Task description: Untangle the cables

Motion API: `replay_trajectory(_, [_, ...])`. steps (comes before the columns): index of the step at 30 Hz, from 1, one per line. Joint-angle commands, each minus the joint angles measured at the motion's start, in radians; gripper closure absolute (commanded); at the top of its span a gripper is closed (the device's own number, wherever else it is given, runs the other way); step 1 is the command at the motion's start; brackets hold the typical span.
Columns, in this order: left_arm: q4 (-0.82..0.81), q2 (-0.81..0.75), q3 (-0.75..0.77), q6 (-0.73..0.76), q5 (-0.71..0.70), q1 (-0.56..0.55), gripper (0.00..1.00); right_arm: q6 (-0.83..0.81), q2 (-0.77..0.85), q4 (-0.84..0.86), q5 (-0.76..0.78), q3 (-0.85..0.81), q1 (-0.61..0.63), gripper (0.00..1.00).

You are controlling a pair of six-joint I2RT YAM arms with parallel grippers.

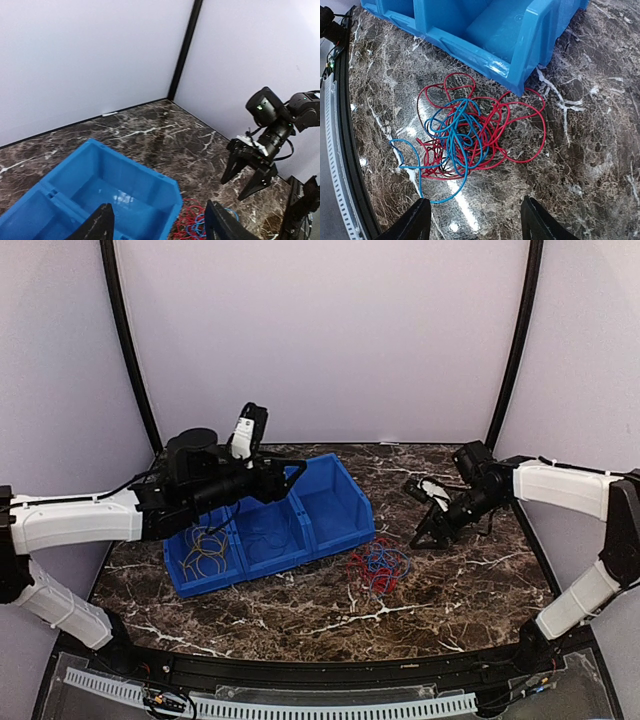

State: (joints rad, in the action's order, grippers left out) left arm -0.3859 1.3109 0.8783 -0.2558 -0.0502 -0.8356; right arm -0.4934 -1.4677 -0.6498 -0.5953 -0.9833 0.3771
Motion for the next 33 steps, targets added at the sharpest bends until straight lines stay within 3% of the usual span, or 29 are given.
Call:
replay_trajectory(1, [0.14, 0.175, 0.172, 0.044, 0.218, -0.06, 0.43, 0.008, -0.028, 0.008, -0.071, 0.021, -0.004, 0.37])
replay_trajectory(5, [0.153, 0.265, 0.225, 0.044, 0.214, -0.156, 0.46, 0.009, -0.102, 0.001, -0.098, 0.024, -0.003, 0.41])
replay_trajectory(12, [0.163, 0.365, 0.253, 0.022, 0.189, -0.22, 0.46, 0.003, -0.215, -0.035, -0.203, -0.028, -0.003, 0.48])
replay_trajectory(16, [0.181, 0.396, 0.264, 0.027, 0.19, -0.227, 0.45, -0.037, -0.256, -0.094, -0.269, -0.061, -0.003, 0.83])
replay_trajectory(21, [0.216, 0.438, 0.304, 0.072, 0.217, -0.229, 0.44, -0.094, -0.207, -0.138, -0.346, -0.06, -0.002, 1.0])
replay_trajectory(33, [0.046, 0.488, 0.287, 0.147, 0.292, -0.25, 0.43, -0.174, 0.041, -0.156, -0.284, -0.026, 0.065, 1.0])
